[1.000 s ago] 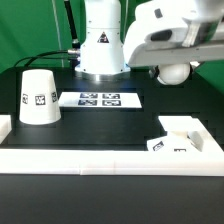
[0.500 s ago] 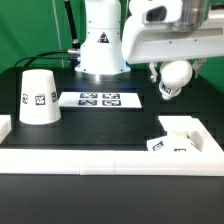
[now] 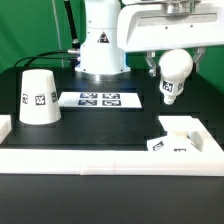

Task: Assemble lamp

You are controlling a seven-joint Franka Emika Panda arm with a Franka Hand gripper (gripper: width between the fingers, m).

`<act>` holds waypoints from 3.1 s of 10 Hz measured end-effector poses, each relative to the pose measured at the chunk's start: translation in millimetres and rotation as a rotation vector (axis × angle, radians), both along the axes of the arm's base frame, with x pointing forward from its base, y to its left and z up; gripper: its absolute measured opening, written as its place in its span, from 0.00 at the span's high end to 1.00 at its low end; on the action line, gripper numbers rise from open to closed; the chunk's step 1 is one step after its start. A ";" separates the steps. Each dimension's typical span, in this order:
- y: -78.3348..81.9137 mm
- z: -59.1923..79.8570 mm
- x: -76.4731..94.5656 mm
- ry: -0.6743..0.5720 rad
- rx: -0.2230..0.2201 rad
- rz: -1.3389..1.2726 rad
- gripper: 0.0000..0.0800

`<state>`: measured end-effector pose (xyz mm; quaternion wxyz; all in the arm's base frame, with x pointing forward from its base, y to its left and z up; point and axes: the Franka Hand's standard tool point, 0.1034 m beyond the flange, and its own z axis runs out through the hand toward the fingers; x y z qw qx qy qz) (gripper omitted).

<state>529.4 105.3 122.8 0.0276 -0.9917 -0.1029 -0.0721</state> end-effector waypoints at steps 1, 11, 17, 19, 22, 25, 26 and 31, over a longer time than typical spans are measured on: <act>-1.6 5.6 10.4 -0.081 0.007 0.007 0.28; -2.4 5.5 30.4 -0.233 -0.001 0.095 0.28; -0.1 22.7 61.1 -0.234 0.000 0.105 0.28; -0.2 22.3 61.0 -0.233 0.000 0.105 0.28; -3.9 33.7 80.2 -0.240 -0.011 0.143 0.28; -4.5 31.7 92.3 -0.251 -0.013 0.155 0.28; -5.5 27.0 92.8 -0.253 -0.013 0.154 0.28; -5.2 12.3 90.2 -0.247 -0.013 0.154 0.28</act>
Offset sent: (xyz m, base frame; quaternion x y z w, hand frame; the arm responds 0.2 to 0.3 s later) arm 0.0000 0.0000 0.0000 0.0000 0.1938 0.0000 0.9810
